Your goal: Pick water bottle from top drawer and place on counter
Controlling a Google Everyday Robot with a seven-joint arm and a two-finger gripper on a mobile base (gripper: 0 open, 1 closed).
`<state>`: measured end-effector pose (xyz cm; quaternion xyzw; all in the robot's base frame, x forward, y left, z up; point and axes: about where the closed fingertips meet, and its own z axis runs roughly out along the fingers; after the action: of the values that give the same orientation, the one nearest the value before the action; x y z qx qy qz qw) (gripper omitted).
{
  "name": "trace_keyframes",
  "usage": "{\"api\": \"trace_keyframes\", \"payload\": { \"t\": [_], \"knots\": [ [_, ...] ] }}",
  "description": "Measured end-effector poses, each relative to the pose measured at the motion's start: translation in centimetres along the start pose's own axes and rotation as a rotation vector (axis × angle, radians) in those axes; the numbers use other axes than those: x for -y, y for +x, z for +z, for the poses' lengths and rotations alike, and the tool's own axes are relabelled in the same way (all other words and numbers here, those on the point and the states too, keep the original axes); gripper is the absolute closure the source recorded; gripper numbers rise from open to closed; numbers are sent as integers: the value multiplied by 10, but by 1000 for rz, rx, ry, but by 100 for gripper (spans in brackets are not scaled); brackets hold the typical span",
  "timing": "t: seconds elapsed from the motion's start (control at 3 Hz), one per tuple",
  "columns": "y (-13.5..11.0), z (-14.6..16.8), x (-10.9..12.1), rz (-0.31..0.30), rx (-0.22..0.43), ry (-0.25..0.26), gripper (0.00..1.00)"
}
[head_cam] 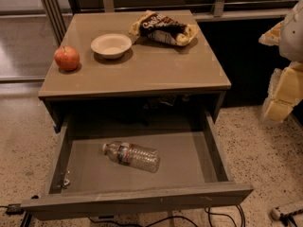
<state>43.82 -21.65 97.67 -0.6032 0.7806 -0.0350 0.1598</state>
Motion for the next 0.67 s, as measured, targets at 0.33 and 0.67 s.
{"api": "trace_keyframes", "payload": {
  "t": [0.33,0.67],
  "knots": [
    [1,1,-1,0,7,1,0],
    [5,4,-6,1,41,6,0]
  ]
}}
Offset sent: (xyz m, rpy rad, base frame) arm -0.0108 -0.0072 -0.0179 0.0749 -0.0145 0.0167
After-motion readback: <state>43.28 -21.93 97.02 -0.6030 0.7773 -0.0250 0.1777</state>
